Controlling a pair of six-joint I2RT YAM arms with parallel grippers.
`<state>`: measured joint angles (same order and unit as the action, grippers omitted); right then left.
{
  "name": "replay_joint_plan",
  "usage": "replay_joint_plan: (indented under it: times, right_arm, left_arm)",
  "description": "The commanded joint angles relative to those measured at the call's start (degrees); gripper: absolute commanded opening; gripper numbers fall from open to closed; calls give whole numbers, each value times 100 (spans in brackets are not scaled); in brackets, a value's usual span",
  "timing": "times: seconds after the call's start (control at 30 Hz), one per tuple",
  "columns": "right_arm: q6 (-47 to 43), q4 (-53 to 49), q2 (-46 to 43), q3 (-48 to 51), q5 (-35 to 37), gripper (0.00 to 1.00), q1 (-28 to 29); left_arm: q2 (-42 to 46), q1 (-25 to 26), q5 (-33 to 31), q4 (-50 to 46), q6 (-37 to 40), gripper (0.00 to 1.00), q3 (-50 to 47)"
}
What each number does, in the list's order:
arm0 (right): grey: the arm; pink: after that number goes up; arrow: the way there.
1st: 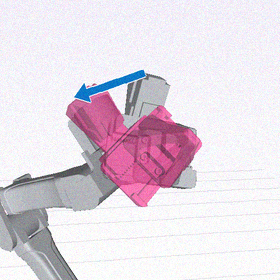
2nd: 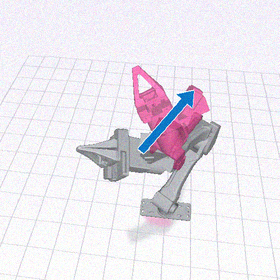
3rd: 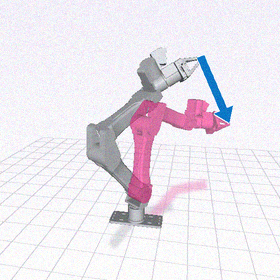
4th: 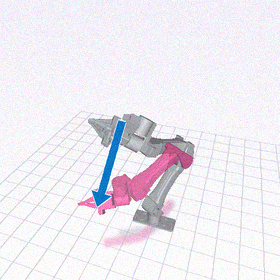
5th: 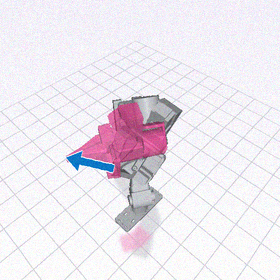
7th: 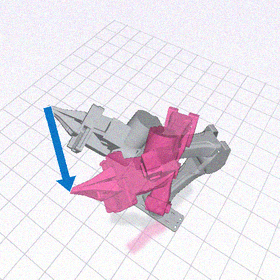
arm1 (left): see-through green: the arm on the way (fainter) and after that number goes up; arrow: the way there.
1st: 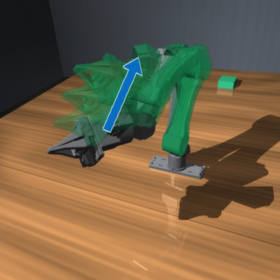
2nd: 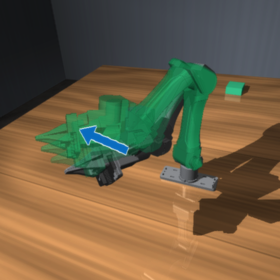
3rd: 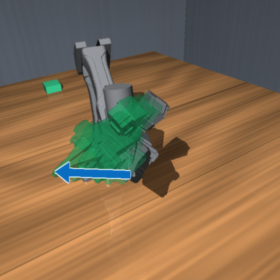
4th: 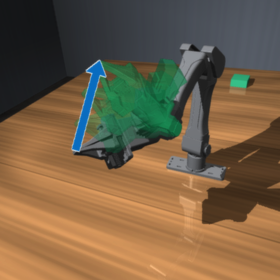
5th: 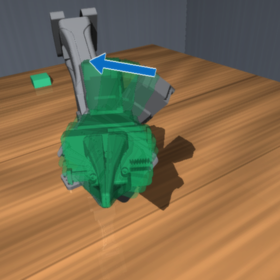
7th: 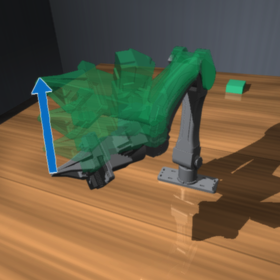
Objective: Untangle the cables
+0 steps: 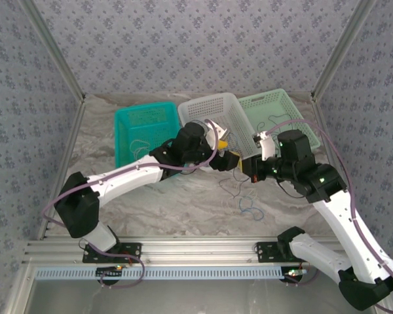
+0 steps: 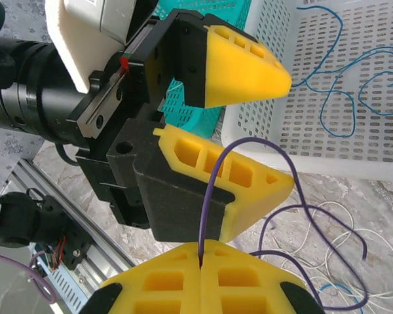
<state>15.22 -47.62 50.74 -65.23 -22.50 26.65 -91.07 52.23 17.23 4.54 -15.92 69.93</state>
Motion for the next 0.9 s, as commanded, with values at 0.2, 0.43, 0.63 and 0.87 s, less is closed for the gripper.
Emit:
replay_joint_plan:
  times: [0.2,0.43,0.63,0.87]
  right_arm:
    - [33,-467,-17,-468,644,0,-828]
    - [-521,-2,501,-913,771,0,-2014]
    - [-1070,469,1202,-1455,993,0,-2520]
    - [-1605,655,2593,-1899,1497,0,-2996]
  left_arm:
    - [6,33,-1485,-731,-70,86,384]
    - [247,-23,-2584,-1508,-118,93,252]
    - [489,-100,-2637,-1519,-170,95,-120]
    - [719,-186,-2712,-1477,-237,96,-430]
